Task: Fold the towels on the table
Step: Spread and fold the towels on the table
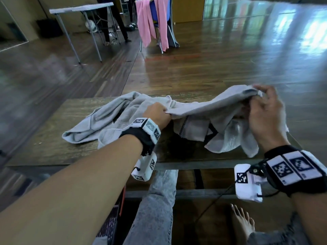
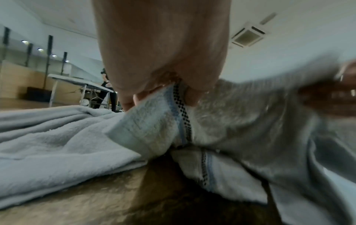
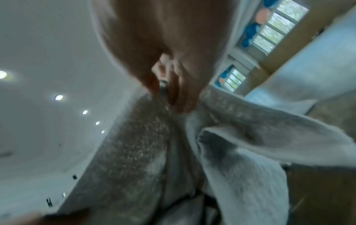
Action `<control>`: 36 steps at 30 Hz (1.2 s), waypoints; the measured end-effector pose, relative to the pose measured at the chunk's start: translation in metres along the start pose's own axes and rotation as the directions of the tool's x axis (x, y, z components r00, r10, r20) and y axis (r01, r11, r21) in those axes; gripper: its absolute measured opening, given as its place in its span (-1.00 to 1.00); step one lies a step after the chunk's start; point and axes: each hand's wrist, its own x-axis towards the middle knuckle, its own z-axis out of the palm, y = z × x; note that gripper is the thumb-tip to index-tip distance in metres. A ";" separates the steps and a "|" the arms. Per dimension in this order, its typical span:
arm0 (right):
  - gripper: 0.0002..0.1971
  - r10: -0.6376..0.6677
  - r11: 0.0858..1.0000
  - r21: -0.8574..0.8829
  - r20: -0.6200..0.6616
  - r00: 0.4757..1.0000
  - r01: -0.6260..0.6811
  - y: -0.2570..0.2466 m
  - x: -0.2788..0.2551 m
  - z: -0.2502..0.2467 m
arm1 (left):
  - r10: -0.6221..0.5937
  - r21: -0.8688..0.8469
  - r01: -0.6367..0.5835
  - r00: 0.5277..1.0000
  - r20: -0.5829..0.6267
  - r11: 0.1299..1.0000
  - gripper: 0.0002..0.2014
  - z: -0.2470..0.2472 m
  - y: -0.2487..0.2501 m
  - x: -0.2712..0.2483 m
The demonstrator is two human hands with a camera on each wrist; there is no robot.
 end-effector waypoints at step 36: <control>-0.89 -0.327 0.865 -0.258 0.362 0.873 0.431 0.006 -0.027 -0.020 | 0.515 -0.386 -0.445 0.852 0.094 0.808 -0.80 0.001 0.094 -0.013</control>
